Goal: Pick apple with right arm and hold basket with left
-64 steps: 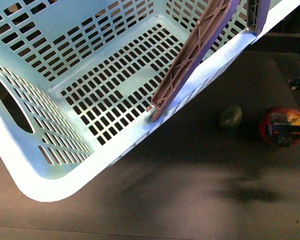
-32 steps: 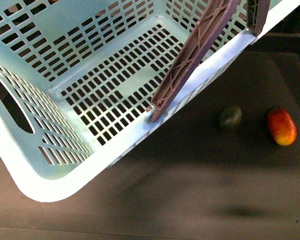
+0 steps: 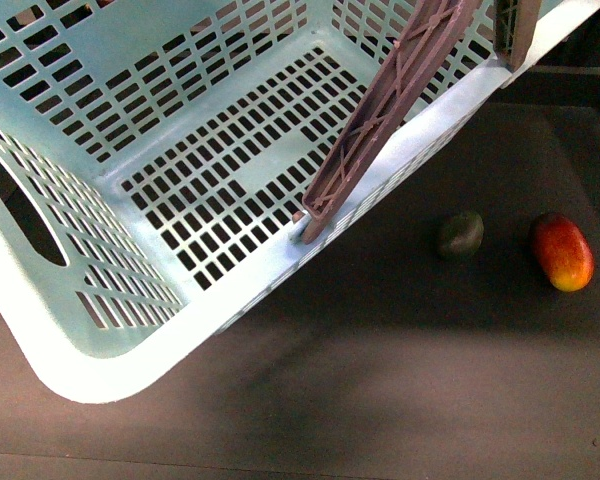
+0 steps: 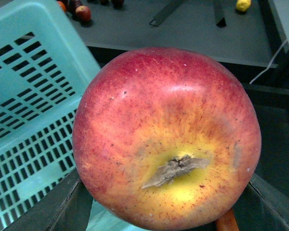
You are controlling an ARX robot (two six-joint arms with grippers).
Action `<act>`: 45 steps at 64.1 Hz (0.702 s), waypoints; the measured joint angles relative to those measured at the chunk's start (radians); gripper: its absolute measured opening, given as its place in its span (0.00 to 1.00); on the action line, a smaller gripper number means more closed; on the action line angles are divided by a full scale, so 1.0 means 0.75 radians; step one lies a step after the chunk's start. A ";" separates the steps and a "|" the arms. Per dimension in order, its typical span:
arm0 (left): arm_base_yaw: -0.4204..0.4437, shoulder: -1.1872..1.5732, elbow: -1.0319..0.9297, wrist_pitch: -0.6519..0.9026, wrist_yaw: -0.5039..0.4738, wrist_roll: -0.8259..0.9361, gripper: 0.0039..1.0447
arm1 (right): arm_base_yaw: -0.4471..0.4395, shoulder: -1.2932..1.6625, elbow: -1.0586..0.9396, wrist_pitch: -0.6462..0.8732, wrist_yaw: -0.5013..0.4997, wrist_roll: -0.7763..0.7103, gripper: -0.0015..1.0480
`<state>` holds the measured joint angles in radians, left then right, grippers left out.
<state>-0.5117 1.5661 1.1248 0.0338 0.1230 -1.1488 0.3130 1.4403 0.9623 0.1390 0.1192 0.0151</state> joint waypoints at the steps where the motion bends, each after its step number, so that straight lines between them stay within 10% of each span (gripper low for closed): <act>1: 0.000 0.000 0.000 0.000 0.000 0.000 0.13 | 0.016 0.018 0.011 0.004 0.002 0.000 0.64; 23: 0.001 0.000 0.000 0.000 -0.006 0.000 0.13 | 0.143 0.191 0.089 0.013 0.025 0.021 0.64; 37: 0.000 0.000 0.000 0.000 0.001 0.000 0.13 | 0.137 0.167 0.069 0.048 0.051 0.039 0.92; 45: 0.000 0.000 0.000 0.001 0.002 0.000 0.13 | 0.100 0.099 0.017 0.070 0.073 0.056 0.91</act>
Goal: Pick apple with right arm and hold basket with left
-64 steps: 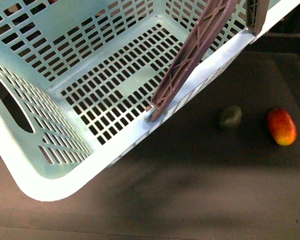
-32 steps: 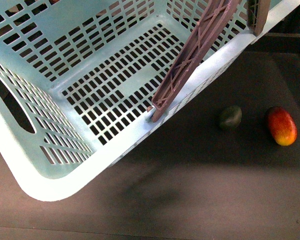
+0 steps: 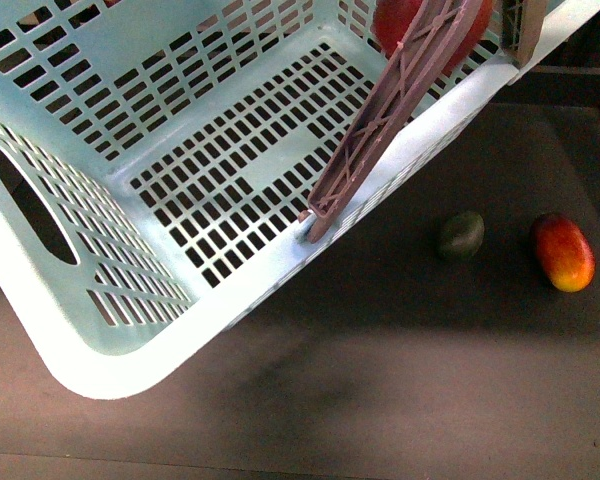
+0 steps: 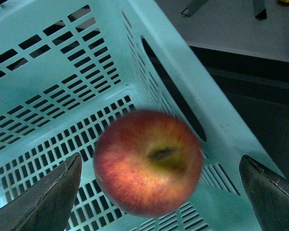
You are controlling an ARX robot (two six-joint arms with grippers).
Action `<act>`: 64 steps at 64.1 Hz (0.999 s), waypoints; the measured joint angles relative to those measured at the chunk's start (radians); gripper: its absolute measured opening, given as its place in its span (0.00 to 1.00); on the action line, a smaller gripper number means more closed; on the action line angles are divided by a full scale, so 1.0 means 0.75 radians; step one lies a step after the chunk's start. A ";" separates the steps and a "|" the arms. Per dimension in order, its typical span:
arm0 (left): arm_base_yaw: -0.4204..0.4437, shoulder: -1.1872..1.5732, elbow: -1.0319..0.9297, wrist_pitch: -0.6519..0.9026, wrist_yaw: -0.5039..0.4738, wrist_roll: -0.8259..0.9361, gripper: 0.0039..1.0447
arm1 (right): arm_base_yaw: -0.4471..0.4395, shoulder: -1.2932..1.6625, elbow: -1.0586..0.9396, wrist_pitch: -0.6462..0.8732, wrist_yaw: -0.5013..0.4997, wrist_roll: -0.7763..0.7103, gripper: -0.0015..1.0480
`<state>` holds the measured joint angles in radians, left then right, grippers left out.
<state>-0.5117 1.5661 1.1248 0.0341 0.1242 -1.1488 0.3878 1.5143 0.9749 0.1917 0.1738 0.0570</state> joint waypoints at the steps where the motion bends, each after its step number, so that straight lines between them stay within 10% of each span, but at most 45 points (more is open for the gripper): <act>1: 0.000 0.000 0.000 0.000 0.000 0.000 0.13 | -0.005 -0.010 -0.006 0.003 0.003 0.001 0.91; 32: 0.004 0.005 0.000 0.001 0.001 0.001 0.13 | -0.274 -0.446 -0.404 -0.022 0.220 -0.047 0.90; 43: -0.005 0.005 0.000 0.001 0.009 -0.004 0.13 | -0.340 -0.563 -0.719 0.605 -0.064 -0.066 0.61; 64: 0.002 0.005 0.000 0.001 0.000 0.001 0.13 | -0.421 -0.801 -1.011 0.659 -0.141 -0.068 0.06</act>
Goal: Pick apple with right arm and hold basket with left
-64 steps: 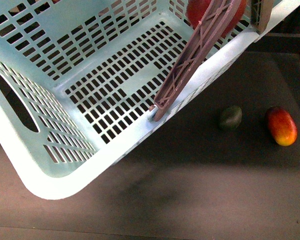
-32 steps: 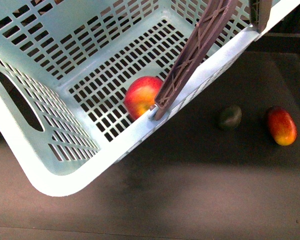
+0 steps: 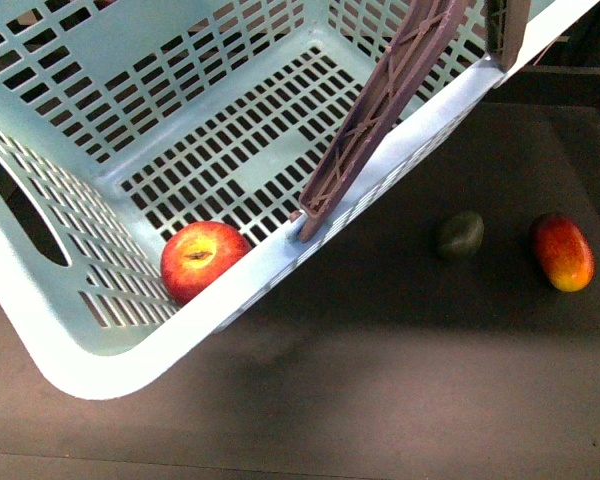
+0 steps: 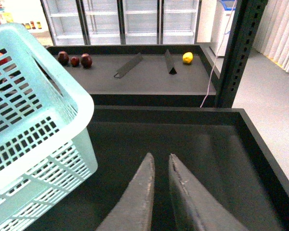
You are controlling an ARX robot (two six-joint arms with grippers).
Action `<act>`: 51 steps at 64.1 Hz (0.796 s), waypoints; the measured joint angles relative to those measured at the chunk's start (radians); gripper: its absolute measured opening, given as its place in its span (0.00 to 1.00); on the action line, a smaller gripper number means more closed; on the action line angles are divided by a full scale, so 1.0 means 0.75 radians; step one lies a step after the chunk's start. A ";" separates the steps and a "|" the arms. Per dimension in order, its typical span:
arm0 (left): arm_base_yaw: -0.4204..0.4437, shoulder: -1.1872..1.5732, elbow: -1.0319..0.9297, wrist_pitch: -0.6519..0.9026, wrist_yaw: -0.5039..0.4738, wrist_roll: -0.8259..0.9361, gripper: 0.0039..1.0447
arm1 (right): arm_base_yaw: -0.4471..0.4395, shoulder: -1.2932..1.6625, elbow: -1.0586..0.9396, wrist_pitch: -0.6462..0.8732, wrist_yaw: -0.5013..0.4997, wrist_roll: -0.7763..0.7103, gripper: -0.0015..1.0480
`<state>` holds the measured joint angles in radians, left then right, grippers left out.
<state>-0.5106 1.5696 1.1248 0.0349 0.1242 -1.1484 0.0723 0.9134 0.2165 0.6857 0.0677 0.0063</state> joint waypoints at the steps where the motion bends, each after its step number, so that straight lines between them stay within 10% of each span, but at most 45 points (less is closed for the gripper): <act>1: 0.000 0.000 0.000 0.000 0.002 0.000 0.13 | -0.019 -0.015 -0.012 -0.002 -0.031 0.000 0.02; 51: -0.001 0.000 0.000 0.000 -0.006 -0.001 0.13 | -0.092 -0.604 -0.264 -0.308 -0.088 -0.005 0.02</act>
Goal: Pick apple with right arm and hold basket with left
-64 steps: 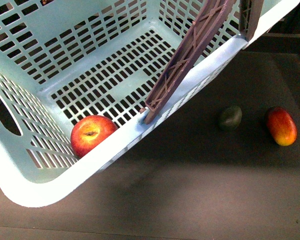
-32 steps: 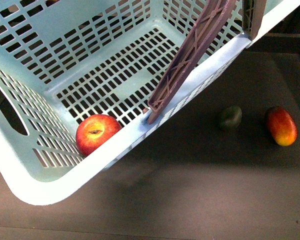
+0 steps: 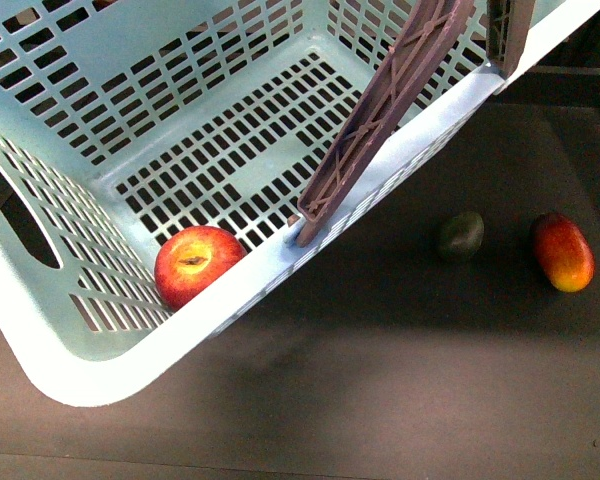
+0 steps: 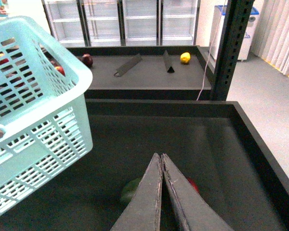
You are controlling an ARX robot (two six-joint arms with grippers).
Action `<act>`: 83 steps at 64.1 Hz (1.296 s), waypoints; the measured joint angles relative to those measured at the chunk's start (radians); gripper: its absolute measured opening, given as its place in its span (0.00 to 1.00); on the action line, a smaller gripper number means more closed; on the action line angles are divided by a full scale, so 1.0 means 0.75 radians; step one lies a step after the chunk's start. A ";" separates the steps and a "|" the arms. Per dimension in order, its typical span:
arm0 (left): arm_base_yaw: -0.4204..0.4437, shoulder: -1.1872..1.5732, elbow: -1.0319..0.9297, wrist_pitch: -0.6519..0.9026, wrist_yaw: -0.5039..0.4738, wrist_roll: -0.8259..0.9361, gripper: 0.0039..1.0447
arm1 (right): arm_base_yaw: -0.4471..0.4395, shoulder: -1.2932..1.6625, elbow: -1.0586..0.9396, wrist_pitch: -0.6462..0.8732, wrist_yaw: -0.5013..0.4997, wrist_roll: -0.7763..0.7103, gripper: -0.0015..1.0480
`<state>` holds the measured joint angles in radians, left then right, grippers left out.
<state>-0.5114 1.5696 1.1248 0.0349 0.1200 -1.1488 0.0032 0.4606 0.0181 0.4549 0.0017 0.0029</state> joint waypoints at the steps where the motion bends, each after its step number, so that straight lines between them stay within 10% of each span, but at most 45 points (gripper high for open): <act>1: 0.000 0.000 0.000 0.000 0.000 0.000 0.13 | 0.000 -0.008 0.000 -0.007 0.000 0.000 0.02; 75: 0.001 -0.001 0.000 0.000 0.002 0.001 0.13 | 0.000 -0.602 0.000 -0.604 0.001 0.000 0.02; 83: 0.001 0.001 0.000 0.000 0.004 -0.002 0.13 | 0.000 -0.605 0.000 -0.605 0.001 -0.001 0.18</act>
<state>-0.5106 1.5700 1.1248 0.0349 0.1226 -1.1500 0.0032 0.0067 0.0181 0.0013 0.0021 0.0025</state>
